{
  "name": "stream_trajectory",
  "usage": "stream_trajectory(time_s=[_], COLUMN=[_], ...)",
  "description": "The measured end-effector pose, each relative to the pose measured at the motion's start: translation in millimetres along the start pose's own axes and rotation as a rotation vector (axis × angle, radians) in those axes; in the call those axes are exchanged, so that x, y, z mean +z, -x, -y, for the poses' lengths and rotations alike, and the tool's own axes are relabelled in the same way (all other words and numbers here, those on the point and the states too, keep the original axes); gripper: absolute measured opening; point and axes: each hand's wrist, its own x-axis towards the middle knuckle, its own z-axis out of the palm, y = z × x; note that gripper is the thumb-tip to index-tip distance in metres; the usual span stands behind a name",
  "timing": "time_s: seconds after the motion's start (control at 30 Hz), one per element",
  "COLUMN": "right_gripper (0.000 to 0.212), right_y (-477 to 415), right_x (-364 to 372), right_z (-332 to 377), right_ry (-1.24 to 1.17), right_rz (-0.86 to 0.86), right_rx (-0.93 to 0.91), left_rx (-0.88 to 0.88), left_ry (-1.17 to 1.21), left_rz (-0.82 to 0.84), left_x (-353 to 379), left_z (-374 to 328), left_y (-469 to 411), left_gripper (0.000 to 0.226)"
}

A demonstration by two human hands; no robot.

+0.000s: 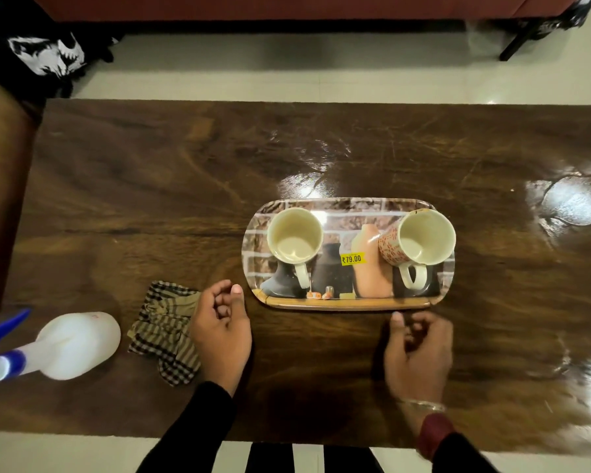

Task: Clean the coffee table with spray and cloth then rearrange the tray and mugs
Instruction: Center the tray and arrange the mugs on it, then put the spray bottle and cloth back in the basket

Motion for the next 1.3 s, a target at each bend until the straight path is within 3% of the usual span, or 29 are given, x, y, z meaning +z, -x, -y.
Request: stream_trajectory(time_s=[0.17,0.27,0.37,0.47,0.53,0.6,0.7,0.8,0.9,1.0,1.1,1.2,1.3], right_gripper=[0.023,0.031,0.046,0.066,0.084,0.101,0.11,0.106,0.101,0.094,0.08,0.06,0.053], right_y=[65.0,86.0,103.7,119.2,130.1,130.3,131.9,136.3,141.4,141.5,139.6,134.9,127.1], right_x=[47.7,83.5,123.6,161.8,184.7,199.4,218.6,226.2,230.6,233.4,232.7,225.4,216.3], right_z=[25.8,60.5,99.1,128.1,144.1,148.1,146.8,140.7,137.7,133.4,133.3,146.9,158.7], right_ry=[0.057,0.042,0.033,0.089,0.221,0.377,0.509,0.573,0.591,0.58,0.433,0.074,-0.287], right_rz=[0.448,0.593,0.684,0.805,0.871,0.873,0.863,0.835,0.808,0.805,0.821,0.87,0.898], right_rx=[-0.254,-0.453,-0.649,-0.839,-0.95,-1.005,-0.944,-0.925,-0.947,-0.953,-0.89,-0.618,-0.114], left_rx=[0.159,0.199,-0.016,-0.107,-0.088,-0.058,0.101,0.333,0.254,0.351,0.191,0.021,0.02], left_ry=[-0.054,-0.058,0.06,0.142,0.19,0.24,0.096,-0.193,-0.226,-0.096,0.01,-0.059,-0.086], left_rz=[-0.103,-0.209,-0.361,-0.602,-0.684,-0.607,-0.307,-0.157,-0.138,-0.123,-0.123,-0.137,-0.293], left_x=[-33.7,-66.5,-107.2,-147.4,-178.3,-199.1,-225.4,-229.5,-221.4,-209.2,-201.7,-194.3,-185.5], left_z=[15.9,35.4,60.7,83.0,97.7,109.8,116.0,100.7,86.3,81.9,82.6,85.2,73.3], left_y=[20.5,22.2,14.5,3.8,-5.3,-15.8,-46.1,-75.3,-96.6,-109.9,-114.6,-105.6,-88.4], left_gripper=[0.01,0.02,0.025,0.011,0.032,0.045,0.104,0.127,0.112,0.087,0.062,0.043,0.059])
